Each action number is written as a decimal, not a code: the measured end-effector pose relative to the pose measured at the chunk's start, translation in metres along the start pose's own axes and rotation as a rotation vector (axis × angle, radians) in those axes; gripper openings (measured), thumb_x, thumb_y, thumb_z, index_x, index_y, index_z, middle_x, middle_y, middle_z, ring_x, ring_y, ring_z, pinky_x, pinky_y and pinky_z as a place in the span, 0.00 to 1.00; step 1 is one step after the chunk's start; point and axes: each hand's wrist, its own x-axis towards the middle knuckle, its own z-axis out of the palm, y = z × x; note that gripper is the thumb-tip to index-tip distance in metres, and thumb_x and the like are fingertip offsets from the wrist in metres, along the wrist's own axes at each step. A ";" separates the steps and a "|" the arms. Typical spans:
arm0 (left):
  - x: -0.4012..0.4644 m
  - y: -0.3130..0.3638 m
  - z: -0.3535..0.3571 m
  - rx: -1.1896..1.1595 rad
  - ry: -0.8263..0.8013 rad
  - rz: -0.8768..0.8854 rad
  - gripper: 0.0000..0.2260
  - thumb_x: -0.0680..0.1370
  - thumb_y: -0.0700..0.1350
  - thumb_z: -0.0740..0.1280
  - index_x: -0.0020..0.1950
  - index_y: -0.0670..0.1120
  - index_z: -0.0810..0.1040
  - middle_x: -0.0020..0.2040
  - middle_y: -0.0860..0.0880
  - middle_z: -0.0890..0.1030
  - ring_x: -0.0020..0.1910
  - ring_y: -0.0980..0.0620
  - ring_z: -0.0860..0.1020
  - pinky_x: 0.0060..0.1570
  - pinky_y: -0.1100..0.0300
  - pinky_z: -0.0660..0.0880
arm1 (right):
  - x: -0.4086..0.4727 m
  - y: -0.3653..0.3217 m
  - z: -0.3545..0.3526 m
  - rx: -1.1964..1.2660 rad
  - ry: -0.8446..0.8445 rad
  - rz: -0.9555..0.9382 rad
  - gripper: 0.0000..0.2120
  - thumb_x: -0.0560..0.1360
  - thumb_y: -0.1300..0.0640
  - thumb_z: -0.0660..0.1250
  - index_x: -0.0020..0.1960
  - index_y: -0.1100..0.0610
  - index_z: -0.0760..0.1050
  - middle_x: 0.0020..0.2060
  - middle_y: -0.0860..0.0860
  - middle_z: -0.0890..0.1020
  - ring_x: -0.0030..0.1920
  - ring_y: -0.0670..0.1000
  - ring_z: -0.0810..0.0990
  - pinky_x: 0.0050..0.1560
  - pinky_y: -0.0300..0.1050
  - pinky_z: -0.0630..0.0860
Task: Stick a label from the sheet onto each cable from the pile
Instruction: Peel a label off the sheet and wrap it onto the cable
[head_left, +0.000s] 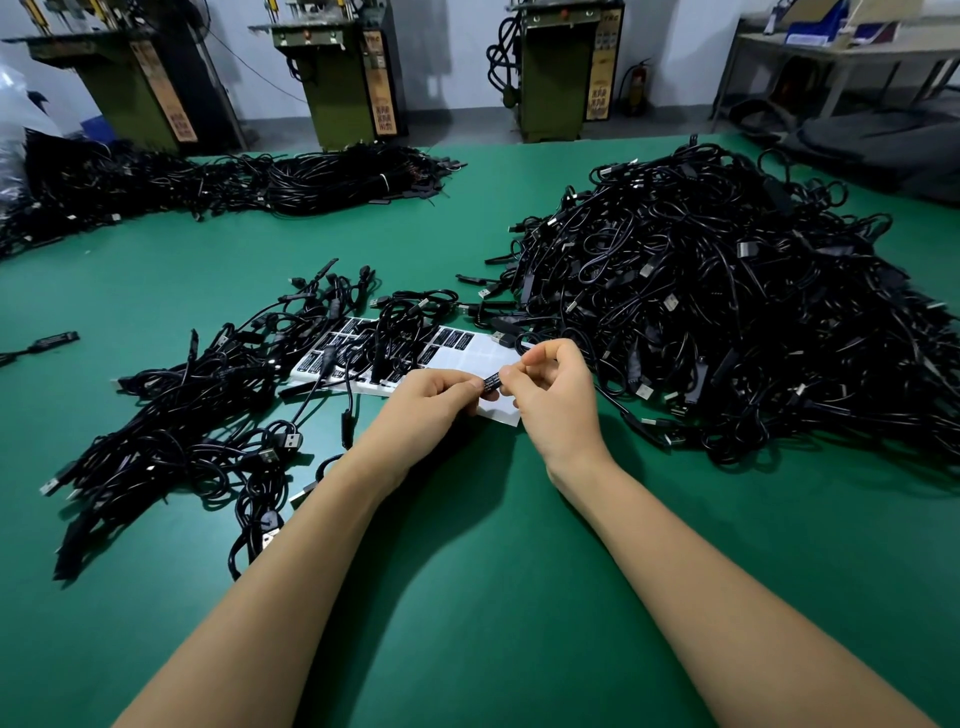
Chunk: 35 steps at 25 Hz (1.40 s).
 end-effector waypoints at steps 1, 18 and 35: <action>0.000 0.000 0.000 0.000 0.007 -0.003 0.13 0.81 0.47 0.63 0.42 0.44 0.83 0.29 0.53 0.73 0.26 0.55 0.66 0.27 0.64 0.62 | 0.000 0.000 0.000 -0.004 -0.004 -0.001 0.12 0.73 0.66 0.67 0.43 0.52 0.68 0.41 0.56 0.80 0.45 0.59 0.80 0.45 0.45 0.74; 0.000 0.001 0.009 0.000 0.098 0.058 0.17 0.78 0.44 0.65 0.30 0.54 0.81 0.24 0.57 0.72 0.23 0.59 0.65 0.24 0.68 0.62 | -0.005 -0.002 0.000 -0.127 -0.017 -0.104 0.13 0.74 0.66 0.66 0.43 0.51 0.66 0.39 0.53 0.79 0.42 0.55 0.80 0.43 0.39 0.74; -0.001 -0.003 0.010 0.178 0.121 0.126 0.12 0.81 0.45 0.63 0.40 0.52 0.81 0.25 0.57 0.72 0.26 0.58 0.65 0.29 0.63 0.61 | -0.006 -0.005 -0.002 -0.316 -0.023 -0.234 0.09 0.75 0.66 0.66 0.46 0.55 0.68 0.36 0.45 0.74 0.36 0.40 0.73 0.37 0.29 0.68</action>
